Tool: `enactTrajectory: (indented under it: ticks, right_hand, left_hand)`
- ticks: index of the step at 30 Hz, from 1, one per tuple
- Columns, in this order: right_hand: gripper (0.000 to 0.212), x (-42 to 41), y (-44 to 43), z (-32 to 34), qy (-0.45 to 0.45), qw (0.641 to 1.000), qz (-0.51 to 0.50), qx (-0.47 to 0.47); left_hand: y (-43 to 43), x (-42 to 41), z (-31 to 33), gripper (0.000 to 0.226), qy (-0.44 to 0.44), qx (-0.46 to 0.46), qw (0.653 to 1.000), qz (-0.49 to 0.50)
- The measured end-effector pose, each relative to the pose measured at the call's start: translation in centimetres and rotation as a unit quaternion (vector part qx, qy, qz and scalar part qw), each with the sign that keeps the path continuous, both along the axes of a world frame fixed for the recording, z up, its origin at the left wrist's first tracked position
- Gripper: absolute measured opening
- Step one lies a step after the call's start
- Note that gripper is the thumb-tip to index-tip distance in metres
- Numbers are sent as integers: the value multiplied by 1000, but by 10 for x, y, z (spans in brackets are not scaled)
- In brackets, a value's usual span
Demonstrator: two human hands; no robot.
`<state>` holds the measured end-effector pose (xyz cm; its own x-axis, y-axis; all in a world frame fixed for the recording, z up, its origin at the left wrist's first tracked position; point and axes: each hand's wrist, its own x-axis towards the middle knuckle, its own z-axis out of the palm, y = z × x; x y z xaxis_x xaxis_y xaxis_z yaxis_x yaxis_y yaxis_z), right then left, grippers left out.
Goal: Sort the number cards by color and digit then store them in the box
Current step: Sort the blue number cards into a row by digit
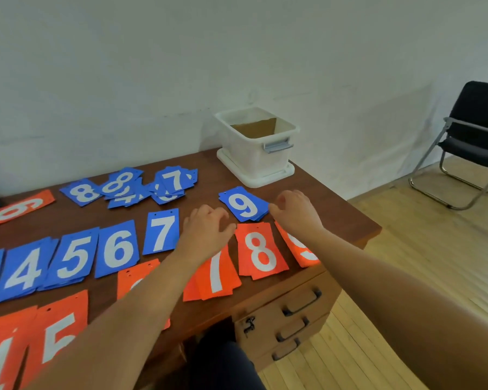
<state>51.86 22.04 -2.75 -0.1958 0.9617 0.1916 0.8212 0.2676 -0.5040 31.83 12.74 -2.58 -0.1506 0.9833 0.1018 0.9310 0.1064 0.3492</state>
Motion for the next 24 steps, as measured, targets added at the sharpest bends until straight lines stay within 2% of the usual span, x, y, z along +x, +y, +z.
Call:
enactTrajectory:
  ticks: [4, 8, 13, 16, 20, 24]
  right_hand:
    - [40, -63, 14, 5, 13, 996, 85, -5]
    - [39, -123, 33, 4, 2, 992, 125, -9]
    - [39, -188, 72, -4, -28, 988, 153, -26]
    - [33, -221, 95, -12, -43, 985, 164, -32]
    - [33, -258, 126, -19, -37, 993, 103, -42]
    - [65, -283, 146, -29, -86, 994, 31, -67]
  left_hand:
    - [21, -69, 4, 32, 19, -10, 997, 73]
    - [50, -128, 6, 29, 37, -25, 992, 115]
    - [90, -181, -3, 21, 115, -1, 988, 107]
    - [111, -203, -14, 19, 117, 8, 987, 107]
    - [141, -224, -26, 33, 45, -6, 988, 144]
    - [160, -233, -41, 57, 48, -25, 987, 153]
